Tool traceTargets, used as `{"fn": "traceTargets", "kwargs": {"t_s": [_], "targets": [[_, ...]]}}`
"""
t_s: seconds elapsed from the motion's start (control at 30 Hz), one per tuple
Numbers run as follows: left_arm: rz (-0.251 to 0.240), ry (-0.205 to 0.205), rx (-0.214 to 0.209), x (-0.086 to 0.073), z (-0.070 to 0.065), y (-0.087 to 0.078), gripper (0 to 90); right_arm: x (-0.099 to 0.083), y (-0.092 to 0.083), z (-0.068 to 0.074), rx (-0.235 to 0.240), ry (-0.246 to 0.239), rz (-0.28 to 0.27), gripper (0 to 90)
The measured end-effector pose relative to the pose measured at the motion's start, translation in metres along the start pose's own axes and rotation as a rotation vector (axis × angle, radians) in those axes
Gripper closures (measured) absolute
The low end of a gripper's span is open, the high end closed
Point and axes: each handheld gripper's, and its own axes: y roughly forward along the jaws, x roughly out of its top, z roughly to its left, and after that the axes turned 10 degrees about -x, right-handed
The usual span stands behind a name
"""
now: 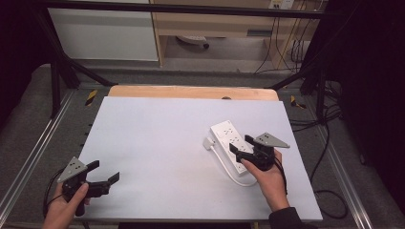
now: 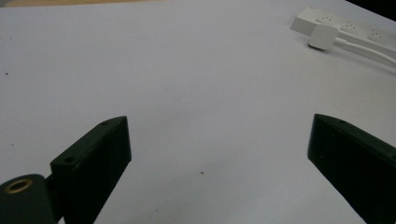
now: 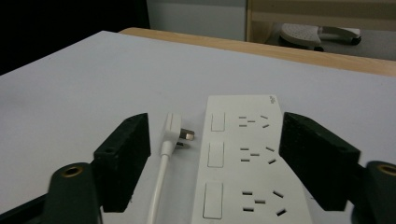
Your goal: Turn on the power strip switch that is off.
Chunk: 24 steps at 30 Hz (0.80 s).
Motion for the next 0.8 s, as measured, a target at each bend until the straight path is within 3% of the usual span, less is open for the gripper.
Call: {"fn": "traceTargets", "kwargs": {"t_s": [0.13, 0.2, 0.37, 0.8], "targets": [[-0.001, 0.000, 0.000, 0.000, 0.000, 0.000, 6.2, 0.003, -0.002, 0.001, -0.016, -0.003, -0.012, 12.0], [-0.002, 0.000, -0.001, 0.000, 0.000, 0.000, 6.2, 0.006, -0.004, 0.004, -0.054, -0.009, -0.023, 3.4], [-0.004, -0.004, 0.002, 0.000, 0.000, 0.000, 6.2, 0.011, -0.010, 0.005, -0.077, 0.009, -0.050, 2.9], [-0.009, -0.002, 0.001, 0.000, 0.000, 0.000, 6.2, 0.009, -0.032, -0.007, -0.092, -0.010, -0.094, 2.2]]}}
